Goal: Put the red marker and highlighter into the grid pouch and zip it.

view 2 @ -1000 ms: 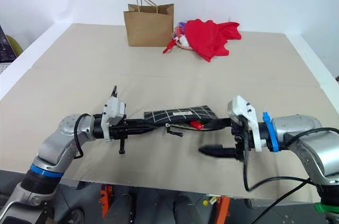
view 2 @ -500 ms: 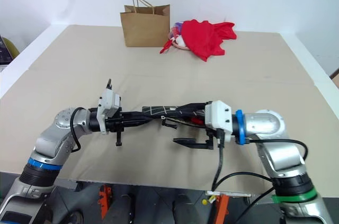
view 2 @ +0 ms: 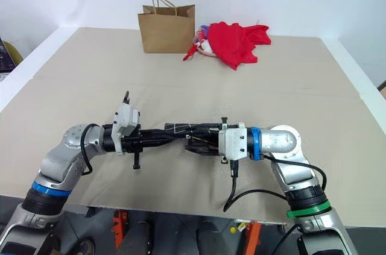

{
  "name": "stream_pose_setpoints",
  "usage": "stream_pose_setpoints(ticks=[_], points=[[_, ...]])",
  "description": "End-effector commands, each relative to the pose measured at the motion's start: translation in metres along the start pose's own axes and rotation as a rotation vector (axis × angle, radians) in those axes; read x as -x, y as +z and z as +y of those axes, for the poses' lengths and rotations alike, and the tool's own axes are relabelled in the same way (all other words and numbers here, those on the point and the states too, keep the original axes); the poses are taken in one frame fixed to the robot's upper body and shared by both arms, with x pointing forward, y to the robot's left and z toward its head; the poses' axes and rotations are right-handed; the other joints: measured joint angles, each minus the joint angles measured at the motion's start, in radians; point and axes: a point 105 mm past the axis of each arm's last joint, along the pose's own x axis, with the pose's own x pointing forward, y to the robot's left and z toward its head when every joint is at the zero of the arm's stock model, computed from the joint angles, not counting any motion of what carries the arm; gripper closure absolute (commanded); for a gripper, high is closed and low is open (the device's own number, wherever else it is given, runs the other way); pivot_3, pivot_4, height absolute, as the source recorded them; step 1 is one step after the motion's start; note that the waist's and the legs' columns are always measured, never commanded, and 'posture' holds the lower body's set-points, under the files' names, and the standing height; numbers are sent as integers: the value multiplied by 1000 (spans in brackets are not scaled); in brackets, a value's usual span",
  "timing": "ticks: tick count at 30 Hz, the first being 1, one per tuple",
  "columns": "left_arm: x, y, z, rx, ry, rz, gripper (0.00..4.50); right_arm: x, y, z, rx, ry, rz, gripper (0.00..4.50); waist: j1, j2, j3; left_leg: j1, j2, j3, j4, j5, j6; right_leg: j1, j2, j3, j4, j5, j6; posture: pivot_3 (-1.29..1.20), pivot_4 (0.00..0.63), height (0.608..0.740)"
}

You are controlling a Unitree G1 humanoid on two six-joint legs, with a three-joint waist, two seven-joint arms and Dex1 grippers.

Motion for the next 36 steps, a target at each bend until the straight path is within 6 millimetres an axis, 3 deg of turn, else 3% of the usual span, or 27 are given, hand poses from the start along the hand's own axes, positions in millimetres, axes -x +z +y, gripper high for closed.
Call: stream_pose_setpoints(ticks=[1,2,9,13,16,24,27,30,31,32,33,36], points=[[2,9,-1,-37,2,-15,4500,3,6,-3,40,-10,-45,4126,0,0,0,0,0,0,0,0,0,0,0,0,0,0,0,0,150,740],[2,9,-1,-38,3,-15,4500,4,6,-3,40,-12,-50,4396,0,0,0,0,0,0,0,0,0,0,0,0,0,0,0,0,150,740],[2,9,0,-40,4,-12,4500,6,6,2,23,0,-62,4396,1,0,0,0,0,0,0,0,0,0,0,0,0,0,0,0,150,740],[3,9,2,-43,10,-10,4500,13,8,-7,5,-78,-59,4396,1,0,0,0,0,0,0,0,0,0,0,0,0,0,0,0,150,740],[4,8,4,-48,14,-7,4500,39,3,-11,-12,-128,7,4396,2,0,0,0,0,0,0,0,0,1,0,0,0,0,0,0,150,740],[7,3,6,-73,5,17,4500,134,-19,7,-86,-147,343,4396,10,0,0,0,0,0,1,0,0,1,0,0,0,-1,0,0,150,740],[8,0,5,-83,-9,37,4500,149,-19,1,-113,-196,371,4396,-3,0,0,5,0,1,1,0,0,4,0,1,0,0,0,0,150,740],[7,-2,5,-71,-20,43,4500,146,-13,-4,-236,-248,306,4396,-11,0,0,9,0,0,0,0,0,9,0,1,0,0,-1,0,150,740],[7,-4,4,-52,-31,47,4500,142,-10,-7,-299,-277,267,3962,-12,0,0,9,0,0,1,0,0,10,0,1,0,0,-1,0,150,740],[8,-4,3,-35,-39,51,4500,139,-8,-10,-351,-300,240,3825,-14,0,0,9,0,0,1,0,0,11,0,1,0,0,-1,0,150,740],[8,-5,3,-13,-37,53,4112,134,-6,-12,-425,-318,204,3631,-14,0,0,9,0,1,2,0,0,11,0,1,0,0,-1,0,150,740],[10,-7,3,25,-34,66,3095,123,-2,-13,-701,-364,113,2377,-16,0,0,9,0,0,2,0,0,11,0,2,0,0,0,0,150,740]])
